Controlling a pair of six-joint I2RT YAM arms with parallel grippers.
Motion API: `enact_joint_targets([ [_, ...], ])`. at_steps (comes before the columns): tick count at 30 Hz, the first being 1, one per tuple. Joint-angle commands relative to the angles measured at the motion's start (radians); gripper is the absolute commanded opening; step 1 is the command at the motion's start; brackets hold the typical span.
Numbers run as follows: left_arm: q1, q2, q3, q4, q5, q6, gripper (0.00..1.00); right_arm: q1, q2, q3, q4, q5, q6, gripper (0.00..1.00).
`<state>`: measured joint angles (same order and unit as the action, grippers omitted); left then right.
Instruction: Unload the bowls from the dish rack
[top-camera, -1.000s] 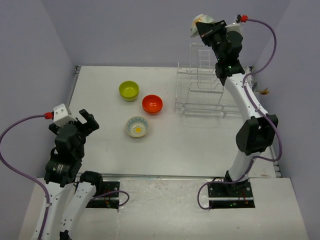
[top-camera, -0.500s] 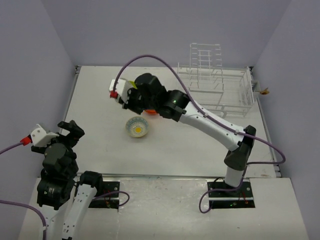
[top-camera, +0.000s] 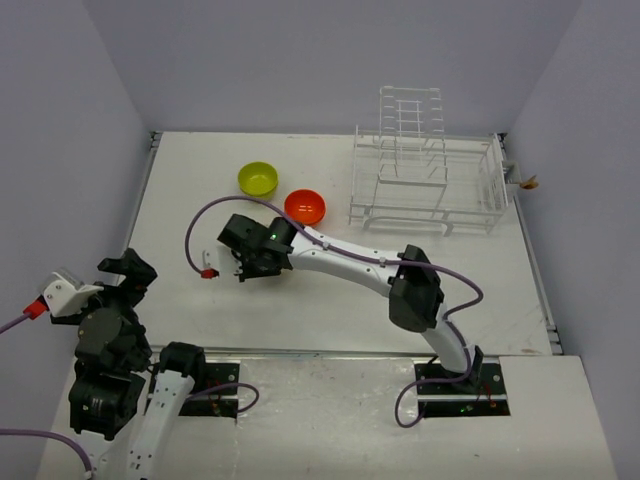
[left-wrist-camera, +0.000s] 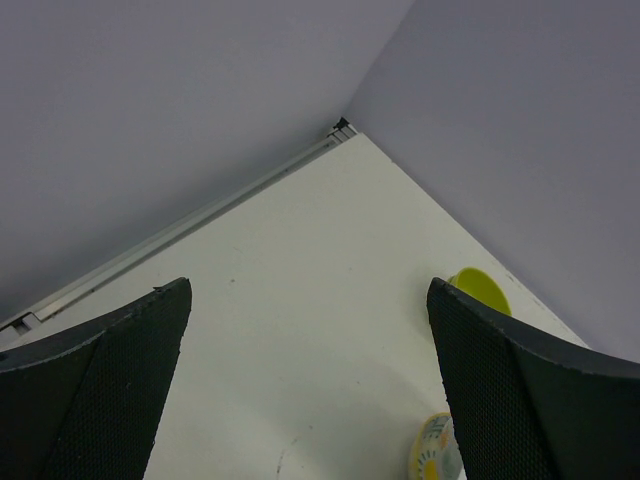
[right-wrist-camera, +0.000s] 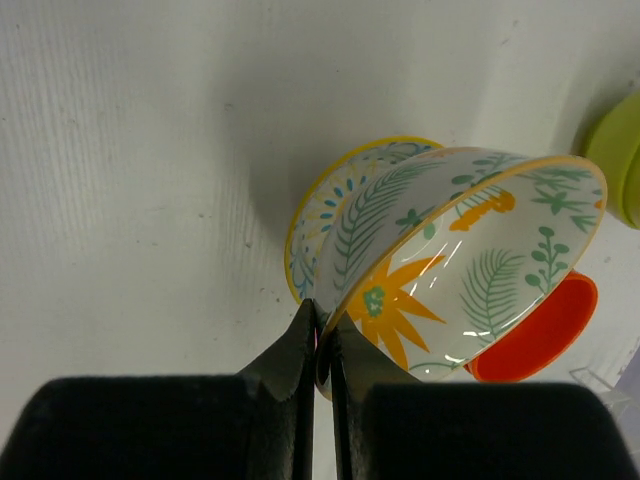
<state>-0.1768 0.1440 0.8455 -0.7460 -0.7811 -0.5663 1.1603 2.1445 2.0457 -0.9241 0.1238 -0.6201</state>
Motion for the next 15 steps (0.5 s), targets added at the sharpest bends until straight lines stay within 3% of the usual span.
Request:
enact_joint_targets([
  [1, 0.01, 0.031, 0.012, 0.011, -0.011, -0.015, 1.0, -0.002, 0.043, 0.099, -0.07, 0.088, -0.078, 0.0],
  [9, 0.01, 0.042, 0.007, 0.023, 0.006, 0.0, 1.0, -0.011, 0.118, 0.145, -0.125, 0.139, -0.096, 0.0],
  [15, 0.01, 0.042, 0.006, 0.027, 0.013, 0.005, 1.0, -0.022, 0.132, 0.131, -0.137, 0.143, -0.11, 0.06],
])
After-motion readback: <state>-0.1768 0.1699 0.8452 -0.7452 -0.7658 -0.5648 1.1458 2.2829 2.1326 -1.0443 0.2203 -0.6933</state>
